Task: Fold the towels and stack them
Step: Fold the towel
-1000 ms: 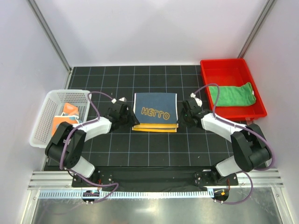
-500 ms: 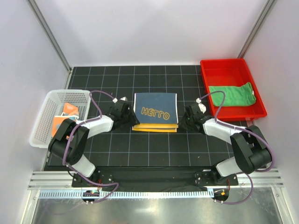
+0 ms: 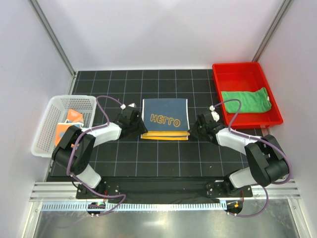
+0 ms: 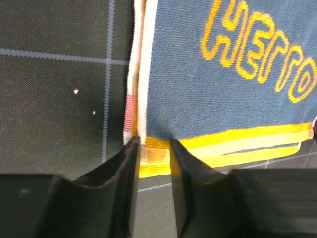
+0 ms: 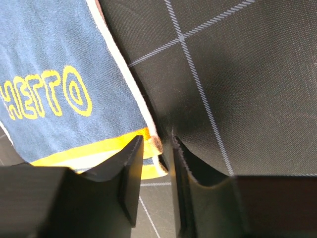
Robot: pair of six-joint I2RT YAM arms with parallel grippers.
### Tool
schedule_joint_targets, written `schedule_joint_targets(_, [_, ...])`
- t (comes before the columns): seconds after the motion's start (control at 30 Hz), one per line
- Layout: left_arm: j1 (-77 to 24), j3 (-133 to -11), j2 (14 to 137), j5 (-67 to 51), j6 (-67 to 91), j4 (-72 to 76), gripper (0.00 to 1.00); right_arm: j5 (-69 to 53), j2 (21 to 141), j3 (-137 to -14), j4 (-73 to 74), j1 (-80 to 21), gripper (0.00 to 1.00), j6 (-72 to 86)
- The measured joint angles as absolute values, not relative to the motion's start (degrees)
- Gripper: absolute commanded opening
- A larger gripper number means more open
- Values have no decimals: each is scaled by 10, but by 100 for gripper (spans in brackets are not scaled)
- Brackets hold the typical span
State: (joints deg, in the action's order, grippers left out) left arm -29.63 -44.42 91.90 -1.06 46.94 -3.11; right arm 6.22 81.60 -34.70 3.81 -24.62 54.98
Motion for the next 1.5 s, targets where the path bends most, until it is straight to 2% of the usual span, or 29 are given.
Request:
schedule_joint_targets(0.13, [-297, -444, 919, -4, 464, -40, 13, 62, 810, -345, 36, -246, 28, 554])
schedule_joint_targets(0.23, [-297, -444, 919, 0, 461, -47, 1, 62, 809, -343, 34, -246, 29, 557])
schedule_joint_targets(0.43, [-297, -444, 919, 0, 460, -48, 0, 58, 809, -337, 33, -246, 41, 567])
schedule_joint_targets(0.63, [-297, -444, 918, 0, 460, -49, 0, 56, 802, -321, 19, -246, 41, 585])
schedule_joint_targets(0.83, [-298, -444, 912, 0, 461, -51, 0, 52, 802, -312, 0, -246, 26, 595])
schedule_joint_targets(1.03, [-299, -445, 907, 0, 461, -56, 0, 52, 802, -312, -4, -246, 1, 597])
schedule_joint_targets(1.47, [-299, -527, 855, 41, 424, -140, 0, 44, 794, -377, 24, -246, 1, 569])
schedule_joint_targets(1.5, [-299, -531, 850, 41, 420, -145, 2, 43, 791, -379, 25, -246, 1, 568])
